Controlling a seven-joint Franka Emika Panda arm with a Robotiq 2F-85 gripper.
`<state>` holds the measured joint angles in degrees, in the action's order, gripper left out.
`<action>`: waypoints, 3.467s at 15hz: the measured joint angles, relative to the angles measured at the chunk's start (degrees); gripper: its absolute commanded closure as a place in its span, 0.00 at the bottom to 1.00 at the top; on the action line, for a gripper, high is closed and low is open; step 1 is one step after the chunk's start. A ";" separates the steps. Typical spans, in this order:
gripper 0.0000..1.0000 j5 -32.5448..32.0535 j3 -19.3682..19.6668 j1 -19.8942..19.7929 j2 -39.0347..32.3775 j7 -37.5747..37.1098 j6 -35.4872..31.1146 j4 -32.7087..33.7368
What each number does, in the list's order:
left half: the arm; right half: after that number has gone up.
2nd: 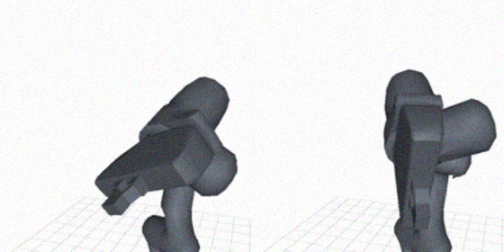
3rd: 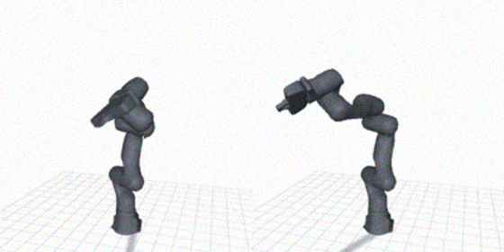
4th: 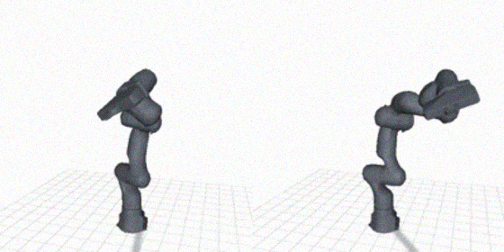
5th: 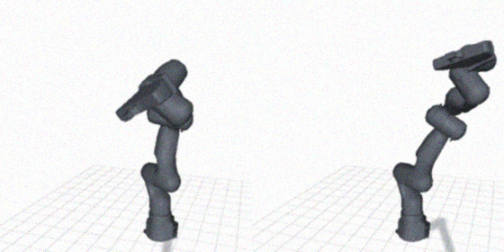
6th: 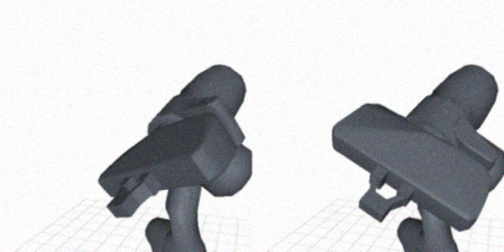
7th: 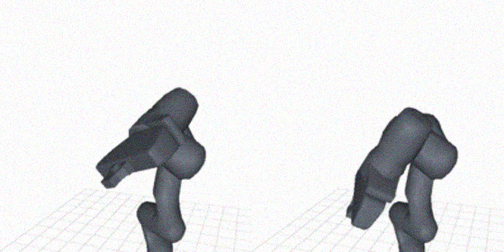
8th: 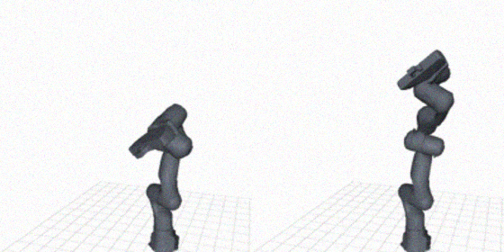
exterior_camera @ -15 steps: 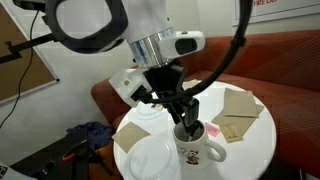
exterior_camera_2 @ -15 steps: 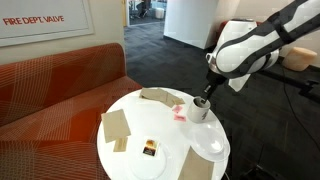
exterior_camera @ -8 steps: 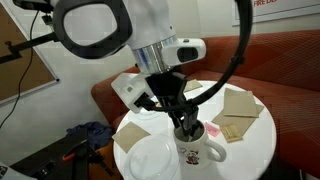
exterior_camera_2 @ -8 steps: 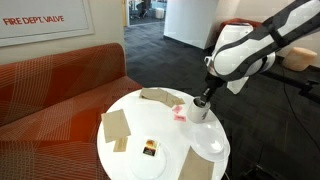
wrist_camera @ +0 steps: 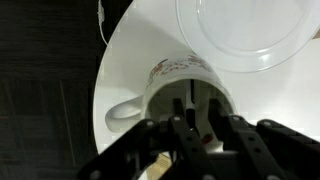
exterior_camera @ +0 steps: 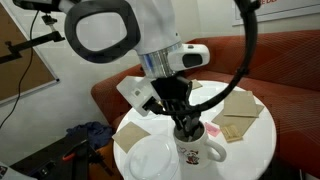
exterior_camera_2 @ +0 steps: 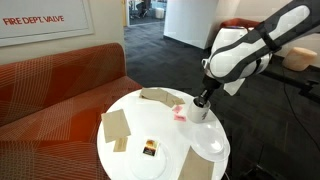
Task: Take the marker from the white cup and put it on the table
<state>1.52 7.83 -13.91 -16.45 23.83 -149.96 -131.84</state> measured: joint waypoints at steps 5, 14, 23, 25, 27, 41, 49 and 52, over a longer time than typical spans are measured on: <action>0.68 0.15 -0.59 -0.28 -1.75 0.00 0.01 1.53; 0.73 0.25 -1.53 -1.08 -4.93 -0.03 0.05 3.96; 0.97 0.25 -1.59 -1.32 -6.31 -0.14 0.24 5.14; 0.97 0.25 -1.60 -1.32 -6.30 -0.14 0.24 5.14; 0.97 0.25 -1.60 -1.32 -6.14 -0.14 0.24 5.13; 0.97 -0.52 -1.51 -0.38 11.34 -0.62 -0.08 -1.24; 0.97 -3.71 -1.49 3.94 18.19 -6.97 4.51 0.30; 0.97 -6.44 -1.81 5.75 17.98 -12.05 7.01 2.44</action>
<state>-4.92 6.02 -8.15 1.53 11.78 -142.95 -129.40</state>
